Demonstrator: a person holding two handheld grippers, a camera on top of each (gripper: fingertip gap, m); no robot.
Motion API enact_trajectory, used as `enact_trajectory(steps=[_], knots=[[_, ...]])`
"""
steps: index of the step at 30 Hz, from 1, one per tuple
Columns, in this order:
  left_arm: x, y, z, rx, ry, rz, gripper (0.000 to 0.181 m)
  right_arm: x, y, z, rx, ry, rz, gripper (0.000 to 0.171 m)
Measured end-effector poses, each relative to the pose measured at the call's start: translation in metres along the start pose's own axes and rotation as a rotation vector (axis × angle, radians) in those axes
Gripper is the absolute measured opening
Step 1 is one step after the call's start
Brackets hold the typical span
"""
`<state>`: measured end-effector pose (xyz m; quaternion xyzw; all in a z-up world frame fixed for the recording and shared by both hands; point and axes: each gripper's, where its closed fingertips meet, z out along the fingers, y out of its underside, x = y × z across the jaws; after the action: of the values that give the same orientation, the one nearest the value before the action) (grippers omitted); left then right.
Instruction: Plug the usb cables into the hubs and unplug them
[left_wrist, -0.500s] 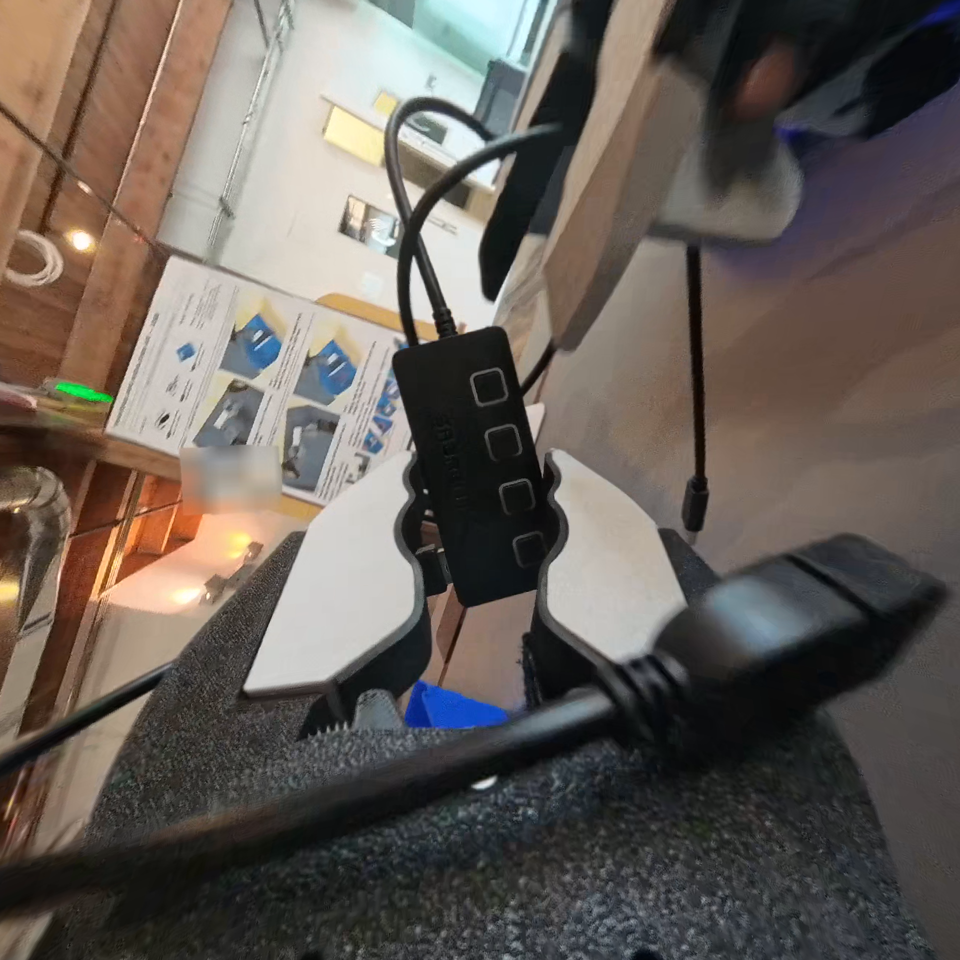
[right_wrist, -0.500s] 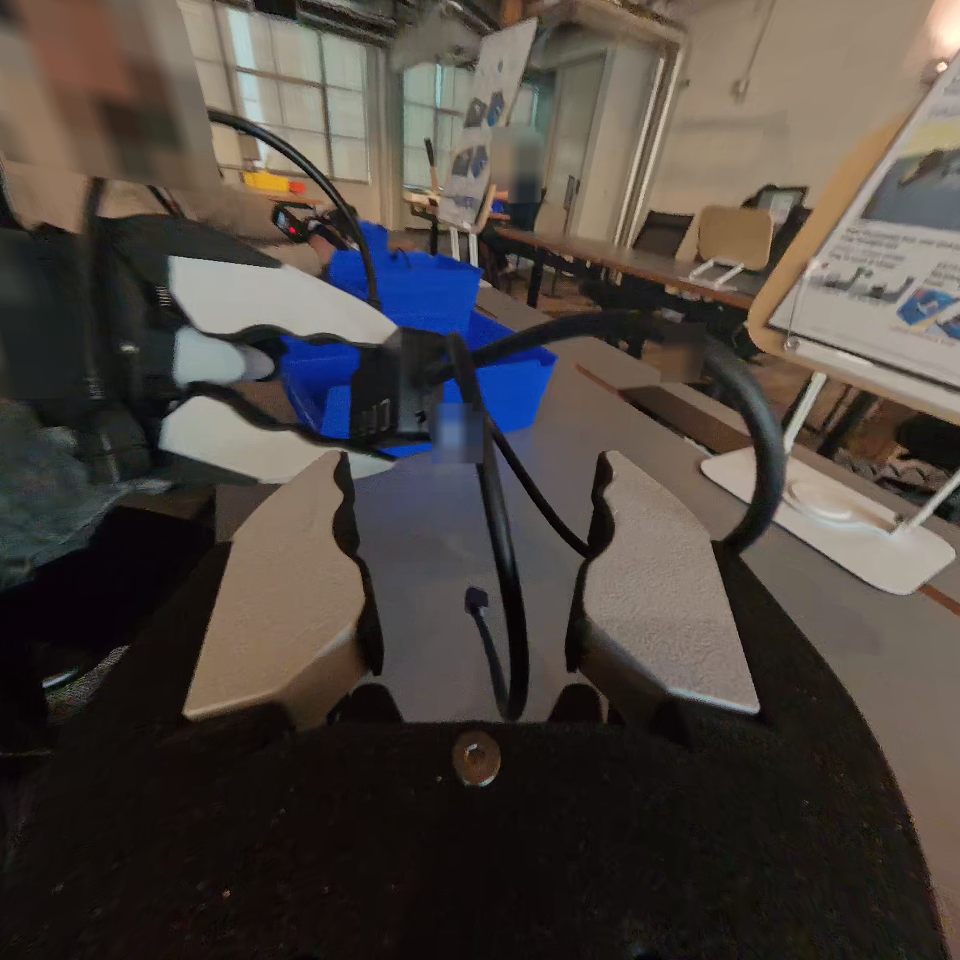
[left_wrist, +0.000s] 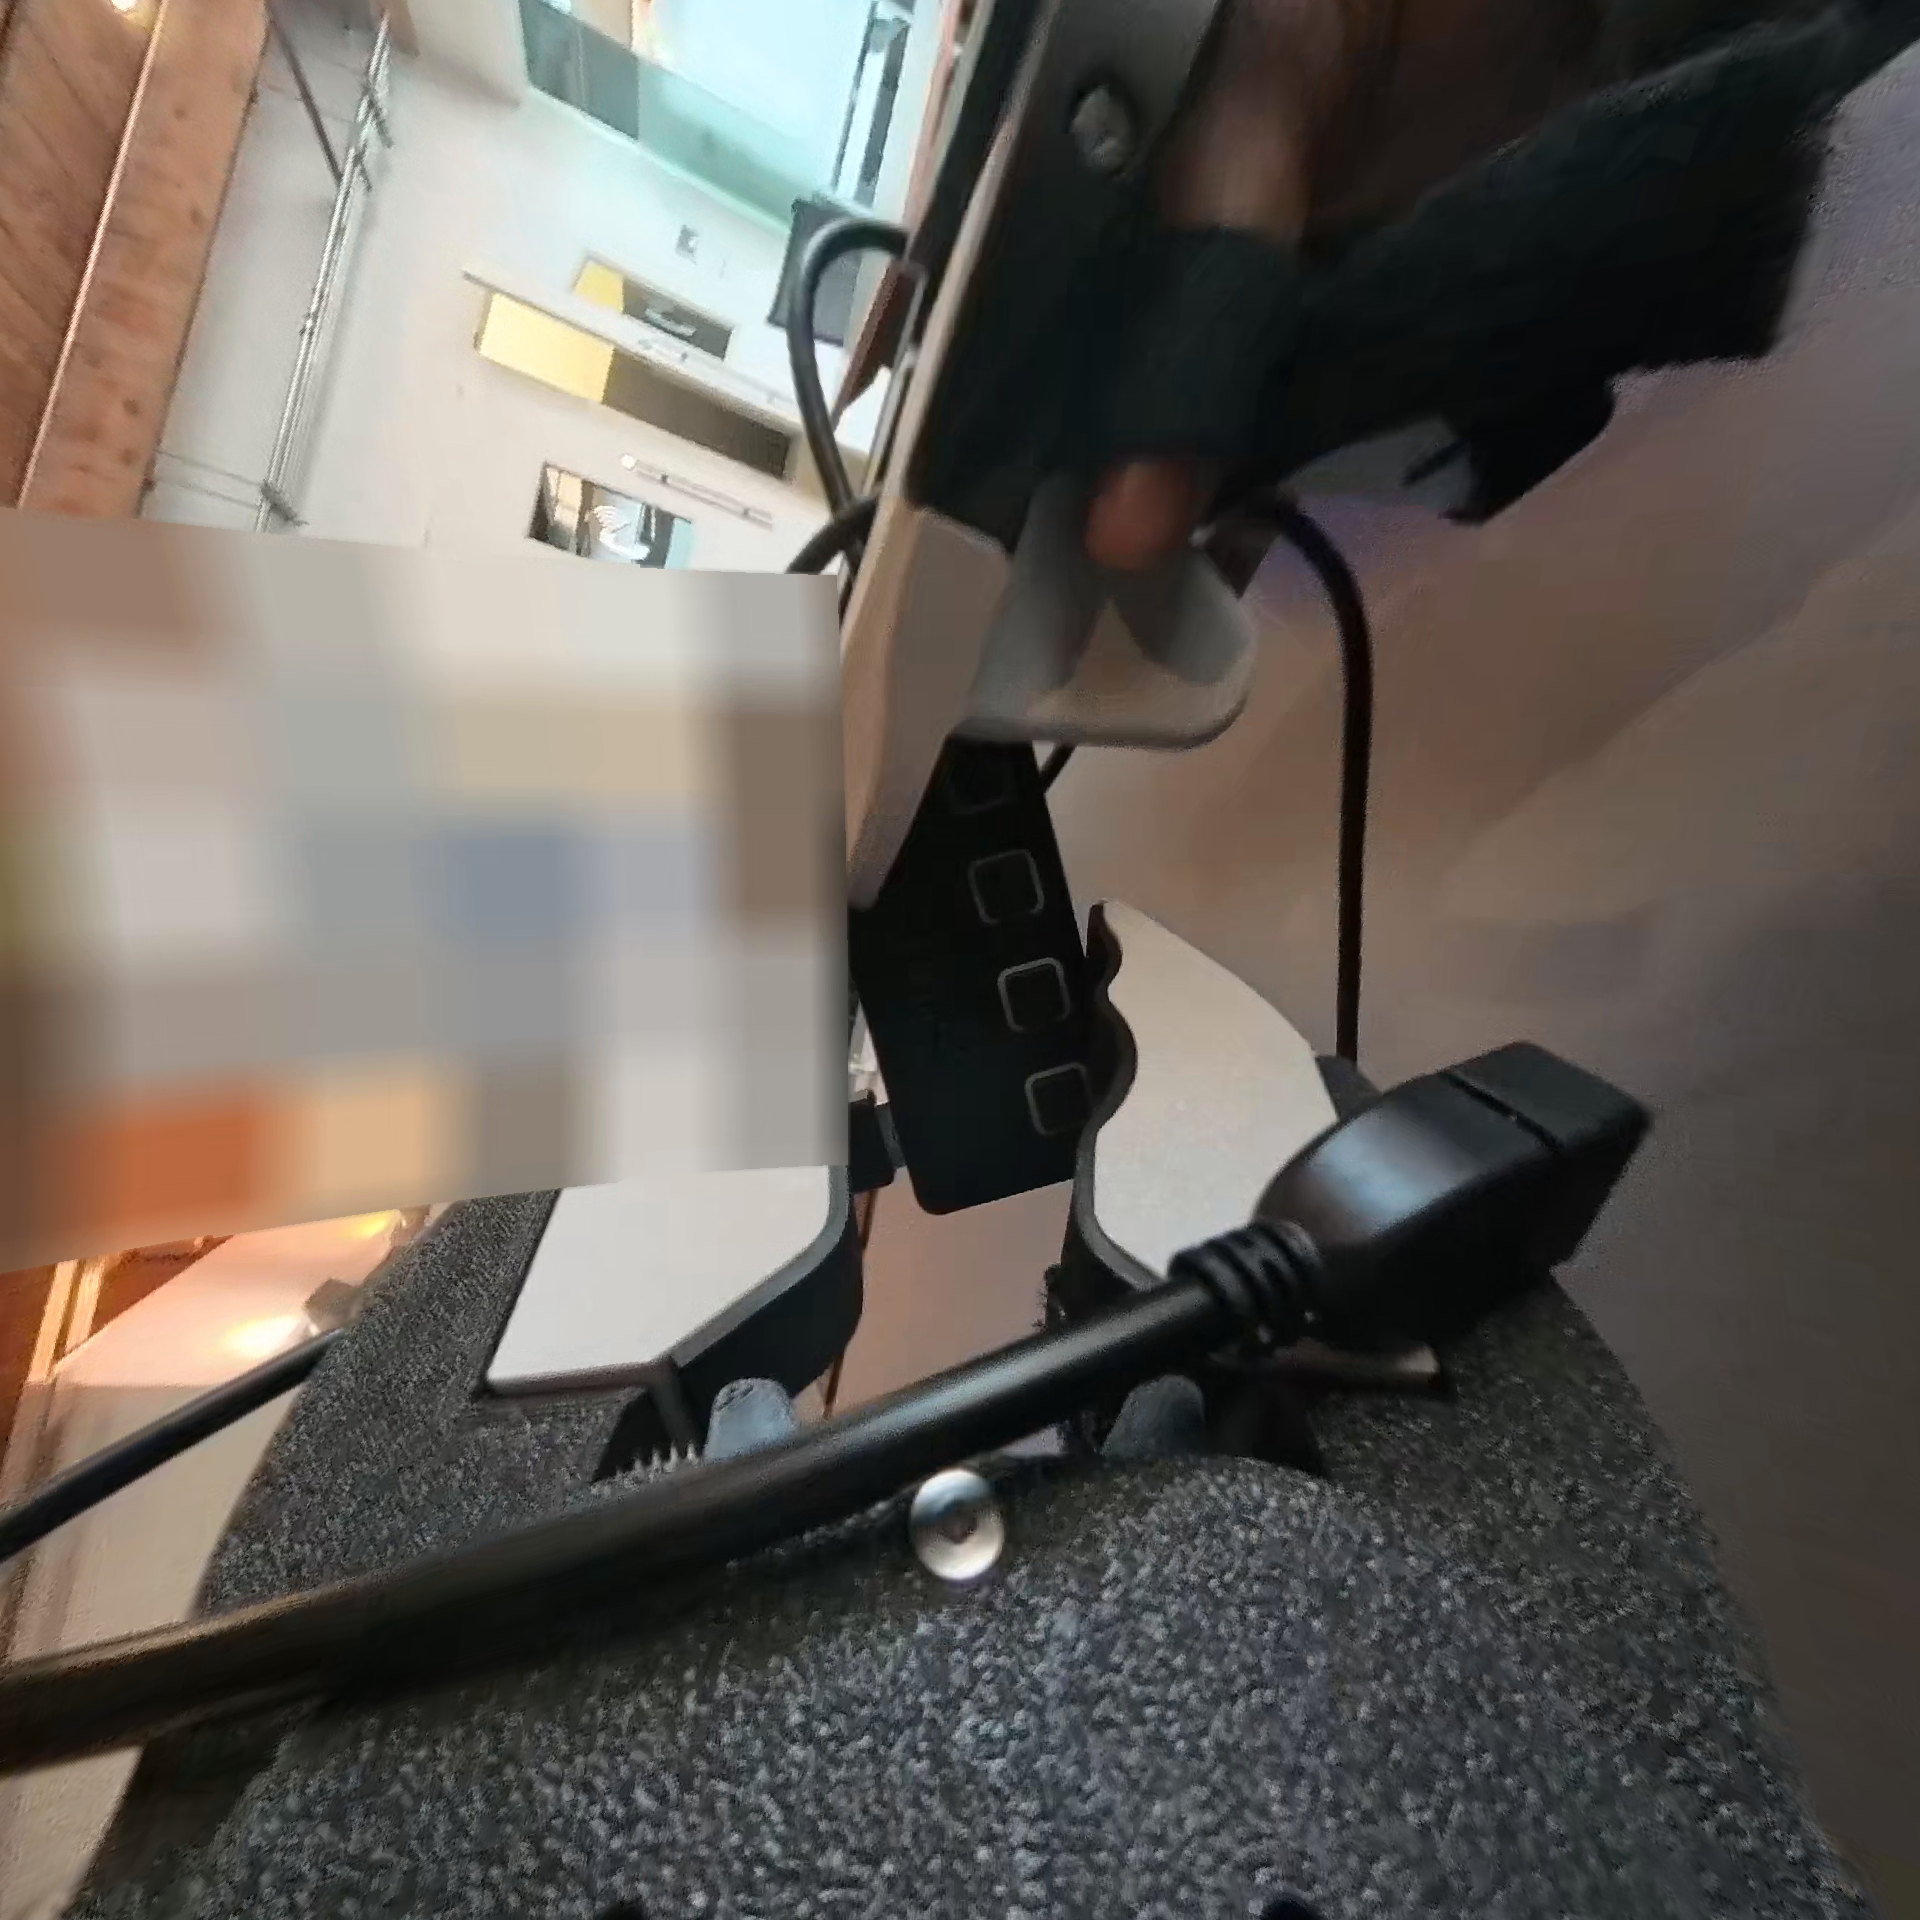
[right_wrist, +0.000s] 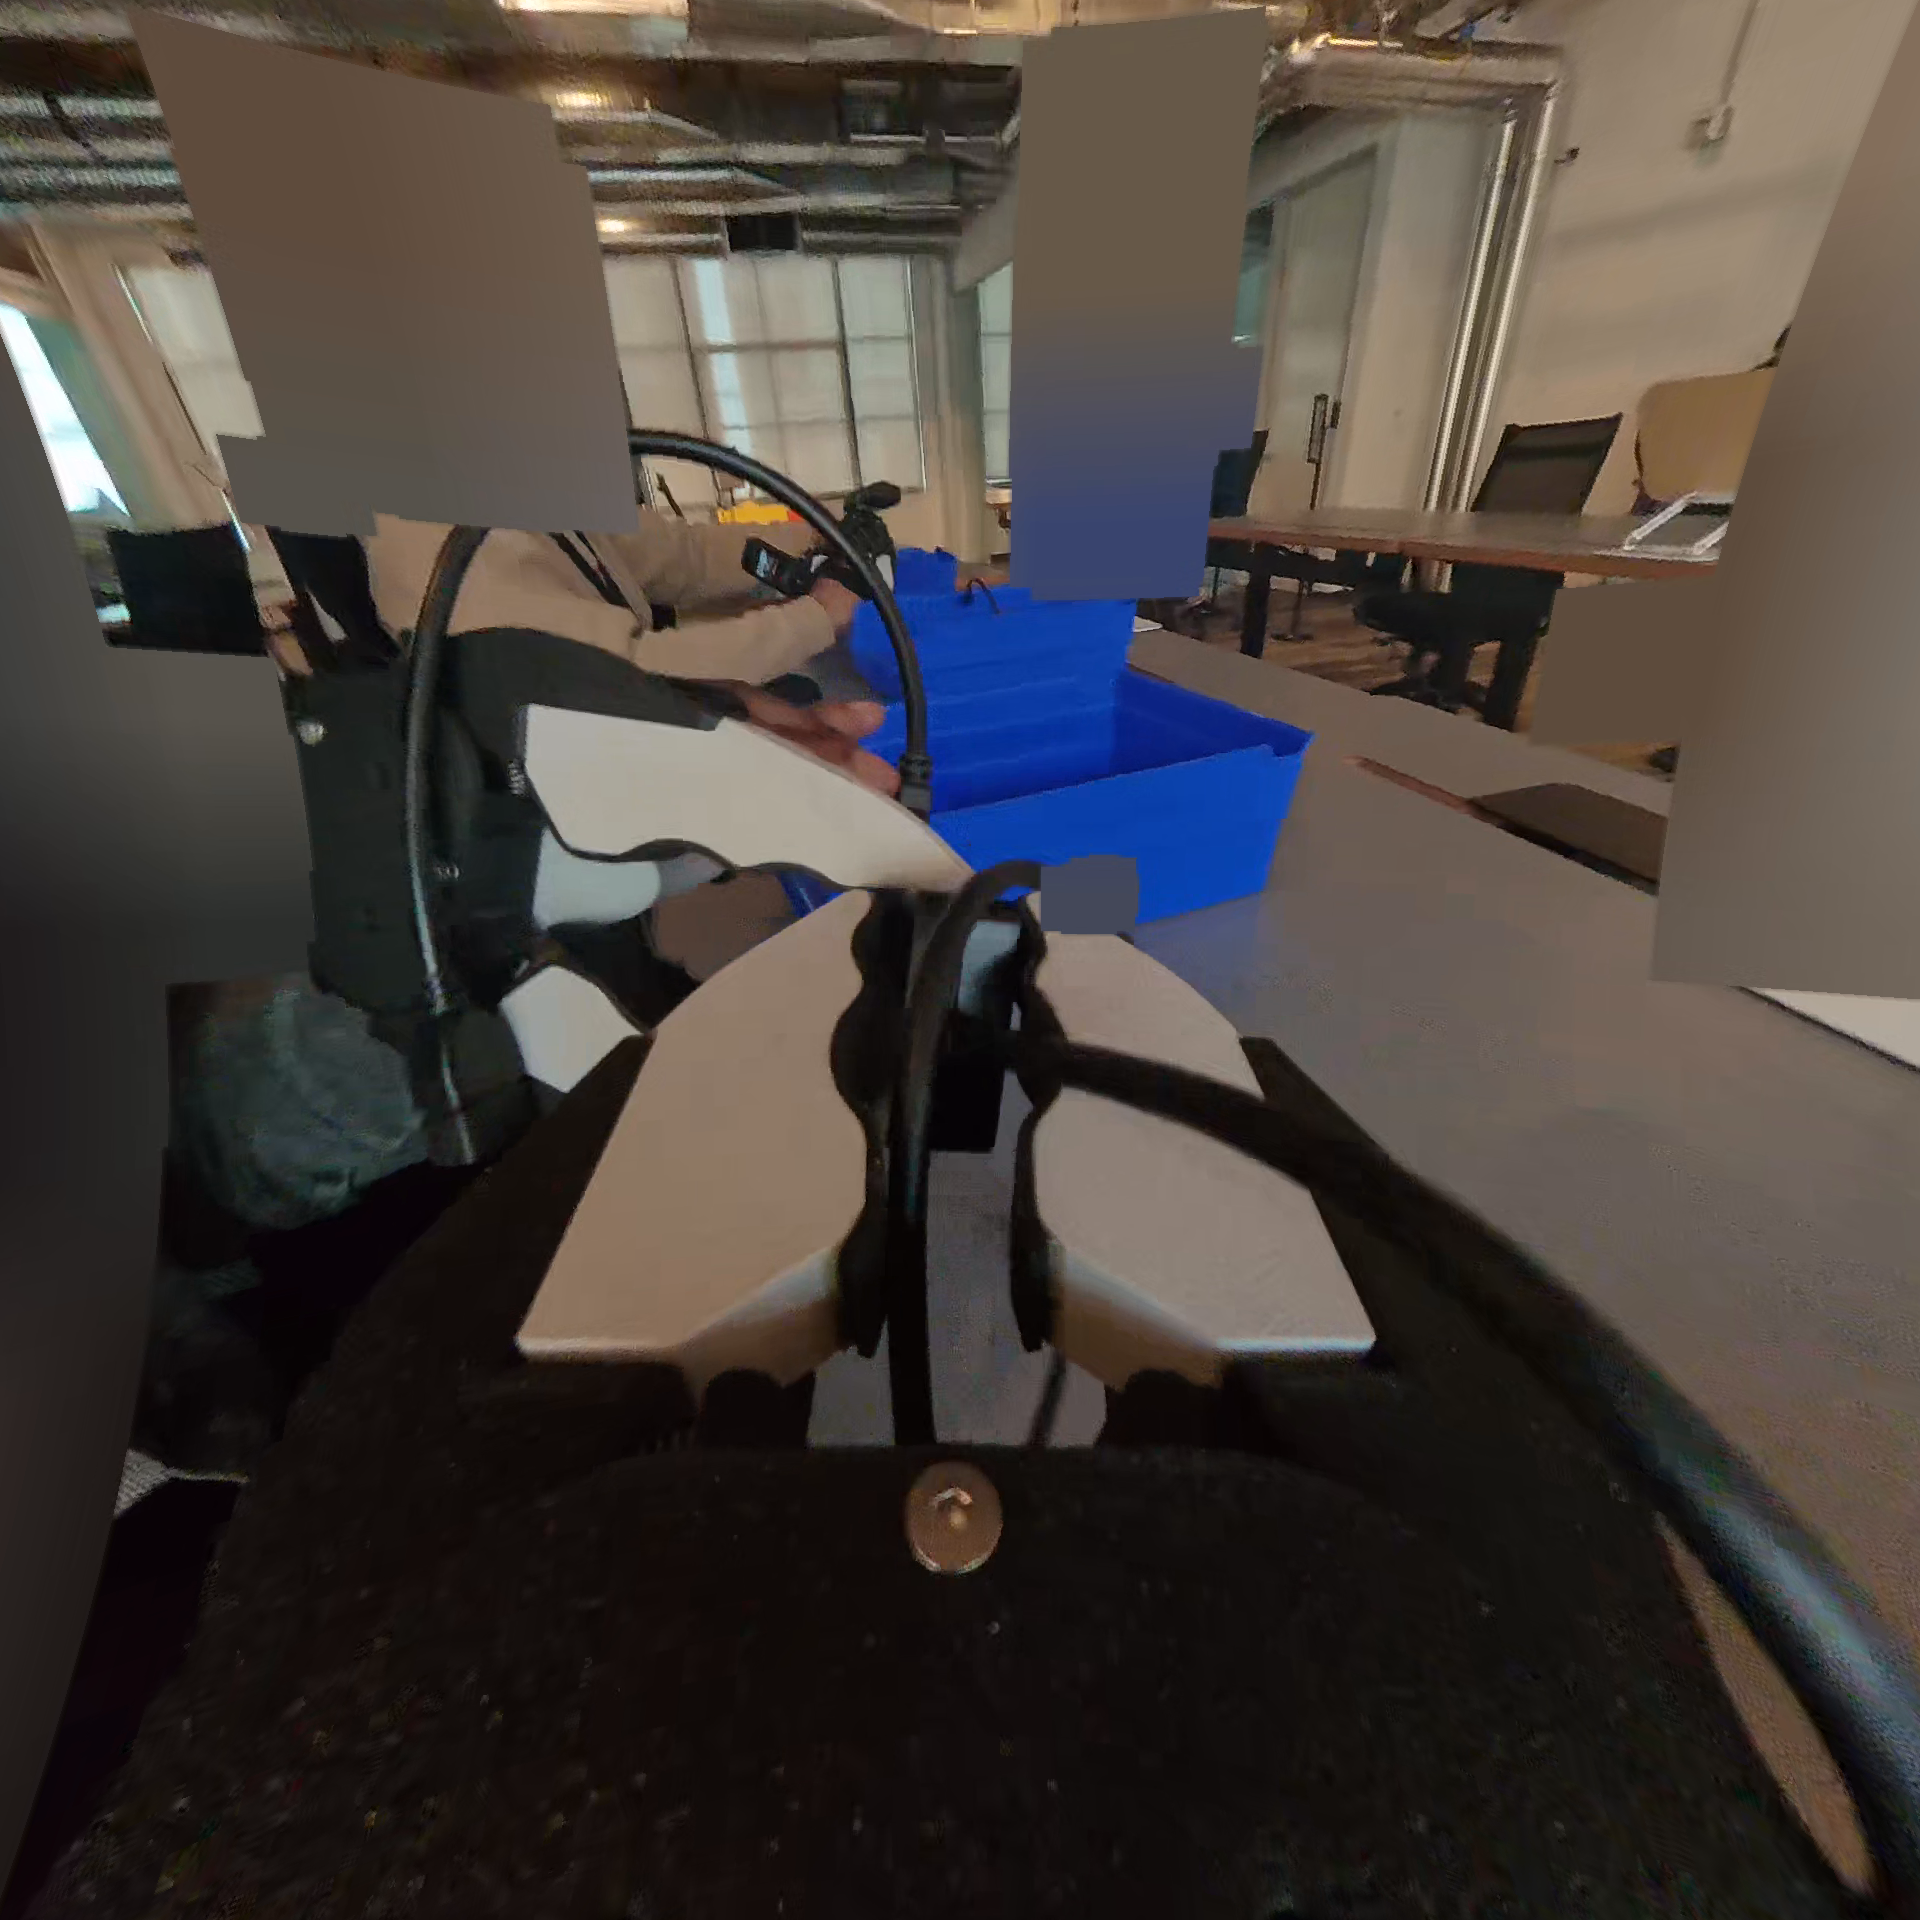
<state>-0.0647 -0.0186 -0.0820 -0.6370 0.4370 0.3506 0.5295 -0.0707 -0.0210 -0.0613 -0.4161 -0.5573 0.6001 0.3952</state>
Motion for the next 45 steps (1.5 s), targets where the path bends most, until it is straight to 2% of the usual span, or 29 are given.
enact_trajectory(steps=[2,5,9,11,13,15,20,23,25,28,41,43,45], knots=[[0.002,0.002,0.001,-0.034,-0.010,0.048,0.045,0.000,0.002,0.000,0.003,-0.015,0.032,0.019],[-0.001,-0.001,0.001,-0.008,-0.014,0.008,0.043,-0.001,-0.002,-0.003,0.036,-0.031,0.069,0.017],[-0.023,-0.012,-0.007,0.119,-0.108,-0.106,0.044,0.006,-0.025,-0.015,0.150,0.008,0.072,0.017],[-0.044,-0.019,-0.019,0.210,-0.183,-0.212,0.038,0.014,-0.038,-0.028,0.221,0.045,0.061,0.017],[-0.060,-0.023,-0.032,0.314,-0.197,-0.373,0.039,0.016,-0.053,-0.040,0.312,0.039,0.067,0.017],[-0.069,-0.023,-0.039,0.415,-0.137,-0.594,0.045,0.014,-0.066,-0.050,0.408,0.006,0.084,0.017],[-0.079,-0.026,-0.048,0.731,0.205,-1.222,0.074,0.008,-0.076,-0.057,0.521,-0.048,0.121,0.017],[-0.088,-0.024,-0.054,0.962,0.392,-1.555,0.075,0.005,-0.073,-0.053,0.541,-0.073,0.149,0.017],[-0.087,-0.021,-0.052,1.043,0.464,-1.675,0.074,0.005,-0.071,-0.050,0.547,-0.071,0.163,0.017],[-0.076,-0.020,-0.042,1.036,0.493,-1.703,0.074,0.007,-0.066,-0.046,0.549,-0.055,0.190,0.017],[-0.043,-0.036,-0.020,0.884,0.415,-1.524,0.054,-0.001,-0.049,-0.029,0.580,-0.117,0.340,0.017],[-0.048,-0.033,-0.023,0.895,0.360,-1.508,0.042,-0.005,-0.045,-0.024,0.566,-0.129,0.344,0.017],[-0.052,-0.027,-0.025,0.891,0.317,-1.511,0.021,-0.010,-0.044,-0.021,0.569,-0.148,0.359,0.017]])
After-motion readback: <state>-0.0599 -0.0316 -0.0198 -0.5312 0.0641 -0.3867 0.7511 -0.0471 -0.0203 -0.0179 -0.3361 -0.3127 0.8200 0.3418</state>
